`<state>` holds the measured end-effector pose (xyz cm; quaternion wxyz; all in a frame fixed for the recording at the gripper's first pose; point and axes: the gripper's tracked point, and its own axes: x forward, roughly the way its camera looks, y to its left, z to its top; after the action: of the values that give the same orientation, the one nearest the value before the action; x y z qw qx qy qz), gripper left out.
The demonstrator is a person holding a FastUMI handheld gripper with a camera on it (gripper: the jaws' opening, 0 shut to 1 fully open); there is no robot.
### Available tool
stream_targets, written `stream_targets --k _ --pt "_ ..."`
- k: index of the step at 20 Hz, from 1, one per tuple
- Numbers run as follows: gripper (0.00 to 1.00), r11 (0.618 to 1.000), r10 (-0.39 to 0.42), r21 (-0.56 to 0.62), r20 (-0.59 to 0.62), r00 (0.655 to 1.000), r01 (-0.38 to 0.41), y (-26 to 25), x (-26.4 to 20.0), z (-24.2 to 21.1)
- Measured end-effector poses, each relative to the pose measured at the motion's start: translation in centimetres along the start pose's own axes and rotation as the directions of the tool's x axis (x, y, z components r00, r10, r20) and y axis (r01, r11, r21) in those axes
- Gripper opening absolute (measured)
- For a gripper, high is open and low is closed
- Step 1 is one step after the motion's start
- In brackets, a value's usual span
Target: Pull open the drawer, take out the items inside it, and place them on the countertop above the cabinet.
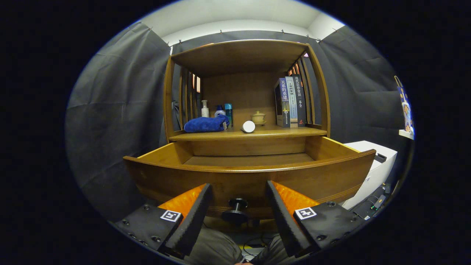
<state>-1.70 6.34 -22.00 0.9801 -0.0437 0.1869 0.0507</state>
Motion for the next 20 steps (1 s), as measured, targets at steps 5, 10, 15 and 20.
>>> stream_targets --k 5,10,15,20 --pt "0.96 0.998 -0.052 -0.036 0.006 0.999 0.053 -0.4 0.6 0.0" --pt "0.96 0.994 -0.101 -0.040 0.019 0.995 0.101 -1.0 2.0 0.2" --pt "0.96 0.993 -0.106 -0.044 0.028 0.994 0.107 -1.3 4.5 1.0" --pt "0.96 0.994 -0.107 -0.035 0.031 0.994 0.108 -1.7 8.6 1.9"
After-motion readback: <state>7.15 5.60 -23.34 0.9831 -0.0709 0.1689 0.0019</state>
